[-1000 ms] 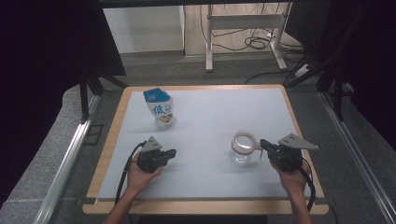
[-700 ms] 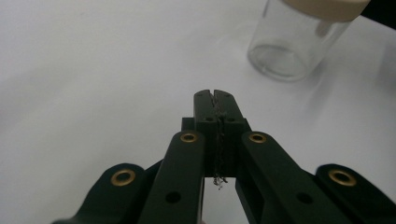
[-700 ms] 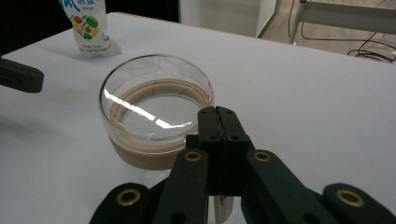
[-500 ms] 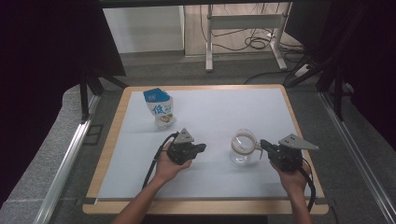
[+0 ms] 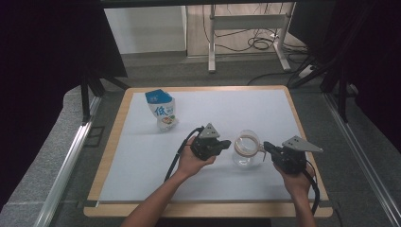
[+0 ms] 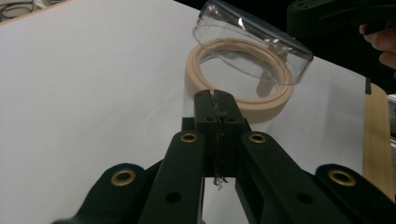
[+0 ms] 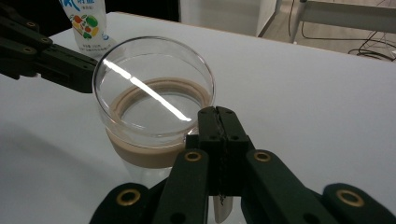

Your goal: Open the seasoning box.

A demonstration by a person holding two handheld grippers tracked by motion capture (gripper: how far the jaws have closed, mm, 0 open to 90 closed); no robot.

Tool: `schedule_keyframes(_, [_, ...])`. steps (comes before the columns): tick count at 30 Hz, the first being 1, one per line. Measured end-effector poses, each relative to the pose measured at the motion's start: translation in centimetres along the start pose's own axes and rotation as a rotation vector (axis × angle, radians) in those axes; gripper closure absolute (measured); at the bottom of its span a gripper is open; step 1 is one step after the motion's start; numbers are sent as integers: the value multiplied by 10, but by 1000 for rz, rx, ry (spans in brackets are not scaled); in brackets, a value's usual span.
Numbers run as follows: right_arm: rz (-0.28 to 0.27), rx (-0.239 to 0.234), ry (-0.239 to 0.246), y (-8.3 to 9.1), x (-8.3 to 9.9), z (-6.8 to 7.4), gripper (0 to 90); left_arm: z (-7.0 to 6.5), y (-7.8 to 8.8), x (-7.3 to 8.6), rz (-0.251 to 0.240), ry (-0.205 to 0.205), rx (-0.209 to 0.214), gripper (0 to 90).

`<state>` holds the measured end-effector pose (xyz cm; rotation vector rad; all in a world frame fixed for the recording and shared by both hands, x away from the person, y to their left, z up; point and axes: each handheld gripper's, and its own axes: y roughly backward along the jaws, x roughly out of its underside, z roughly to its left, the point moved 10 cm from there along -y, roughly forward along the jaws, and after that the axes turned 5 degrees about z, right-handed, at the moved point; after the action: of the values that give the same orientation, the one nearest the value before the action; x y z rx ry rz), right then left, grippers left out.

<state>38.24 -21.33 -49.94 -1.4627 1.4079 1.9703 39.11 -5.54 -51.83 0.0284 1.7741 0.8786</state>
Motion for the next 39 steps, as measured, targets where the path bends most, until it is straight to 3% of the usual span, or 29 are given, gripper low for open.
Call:
schedule_keyframes(15, [-7, 10, -2, 0, 1, 0, 900, -8, -9, -14, -2, 2, 39, 900])
schedule_keyframes(21, [-47, -36, 21, 13, 1, 22, 834, -8, -9, -19, -3, 0, 51, 900])
schedule_keyframes(23, [-27, -70, 39, 13, 13, 37, 766, -9, -9, -20, 2, 3, 57, 900])
schedule_keyframes(27, [16, -129, 47, 3, 35, 55, 685, -11, -11, -21, 9, 5, 65, 900])
schedule_keyframes(34, [62, -183, 75, -14, 55, 72, 573, -16, -10, -32, 8, -11, 69, 900])
schedule_keyframes(39, [88, -195, 90, -23, 65, 78, 551, -23, -10, -44, 13, -41, 70, 900])
